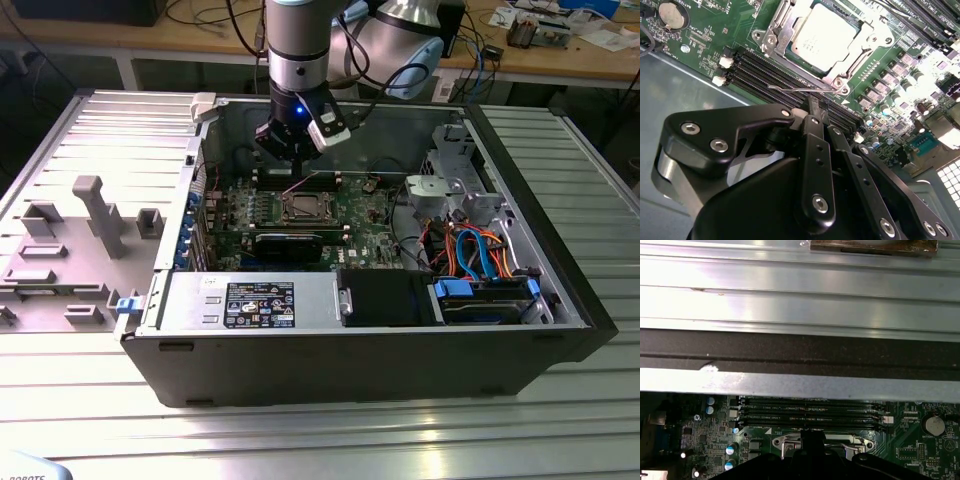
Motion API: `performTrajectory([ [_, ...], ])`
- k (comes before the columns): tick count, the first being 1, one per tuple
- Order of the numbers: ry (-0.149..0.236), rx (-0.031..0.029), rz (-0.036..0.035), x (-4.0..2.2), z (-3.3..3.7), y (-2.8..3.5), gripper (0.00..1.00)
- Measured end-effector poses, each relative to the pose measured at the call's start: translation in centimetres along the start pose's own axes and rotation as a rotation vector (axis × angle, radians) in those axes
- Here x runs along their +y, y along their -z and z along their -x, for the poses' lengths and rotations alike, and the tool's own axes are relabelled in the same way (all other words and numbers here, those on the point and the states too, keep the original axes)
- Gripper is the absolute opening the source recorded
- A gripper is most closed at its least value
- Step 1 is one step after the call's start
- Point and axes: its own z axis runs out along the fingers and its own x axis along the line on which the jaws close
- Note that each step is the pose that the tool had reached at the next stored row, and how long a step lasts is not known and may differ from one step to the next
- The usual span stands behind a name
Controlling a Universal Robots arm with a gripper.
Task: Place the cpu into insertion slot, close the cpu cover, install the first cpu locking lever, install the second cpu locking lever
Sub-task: 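Install the first cpu locking lever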
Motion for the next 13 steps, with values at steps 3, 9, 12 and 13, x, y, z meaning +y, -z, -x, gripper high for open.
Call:
performTrajectory([
  [3,0.0,0.0,0.0,0.0,0.0,0.0,0.11],
  [9,-0.001,-0.0003,0.0019,-0.06,0.54,-0.24,0.11],
  [12,-0.001,-0.0001,-0.001,-0.08,0.72,-0.34,0.11],
  [13,-0.001,-0.0002,-0.0012,-0.09,0.78,-0.37,0.11],
])
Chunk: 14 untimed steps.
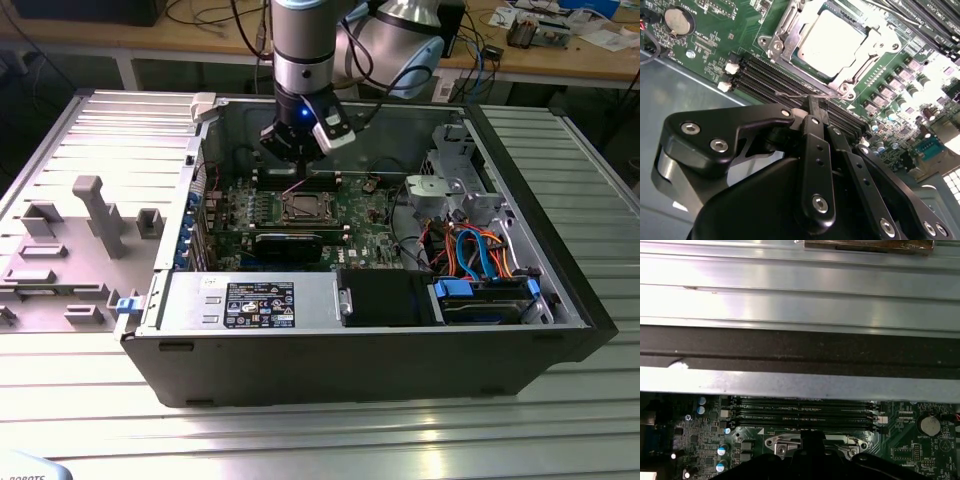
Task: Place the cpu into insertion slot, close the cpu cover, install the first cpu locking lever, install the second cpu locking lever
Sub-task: 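Install the first cpu locking lever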
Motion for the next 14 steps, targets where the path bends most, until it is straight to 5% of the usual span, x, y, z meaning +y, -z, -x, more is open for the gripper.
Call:
performTrajectory([
  [14,0.0,0.0001,0.0,-0.14,1.21,-1.0,0.11],
])
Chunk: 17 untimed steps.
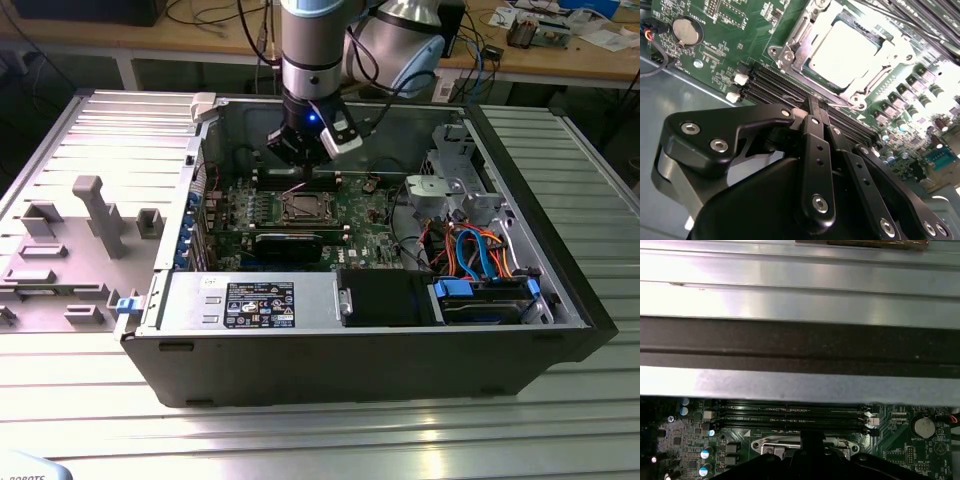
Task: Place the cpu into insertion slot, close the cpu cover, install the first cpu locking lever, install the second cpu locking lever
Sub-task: 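Install the first cpu locking lever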
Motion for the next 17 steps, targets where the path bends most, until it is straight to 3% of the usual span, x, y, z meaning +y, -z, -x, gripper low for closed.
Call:
performTrajectory([
  [15,0.0,0.0,-0.0003,-0.21,1.01,-2.11,0.11],
  [17,0.0,0.0002,-0.0005,-0.22,1.03,-2.13,0.11],
])
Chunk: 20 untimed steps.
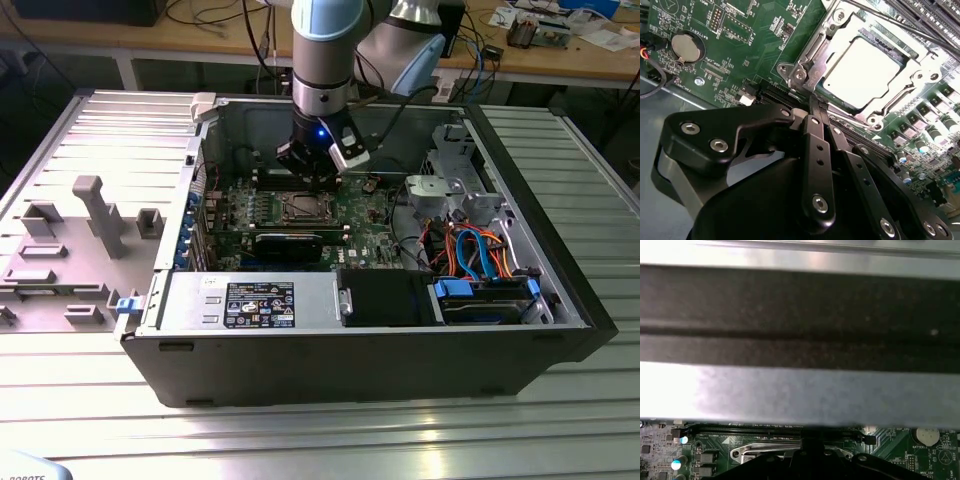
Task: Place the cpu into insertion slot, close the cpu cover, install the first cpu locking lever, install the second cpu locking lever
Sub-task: 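Install the first cpu locking lever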
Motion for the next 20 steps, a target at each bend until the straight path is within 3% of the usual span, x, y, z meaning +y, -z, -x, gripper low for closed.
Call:
performTrajectory([
  [8,0.0,-0.0002,0.0001,0.03,0.01,0.2,0.11],
  [13,0.0,0.0021,-0.0113,0.0,0.15,0.01,0.11],
  [17,0.0,0.0023,-0.0116,-0.05,0.37,-0.29,0.11],
  [20,0.0,0.0014,-0.0103,-0.01,0.34,-0.17,0.11],
])
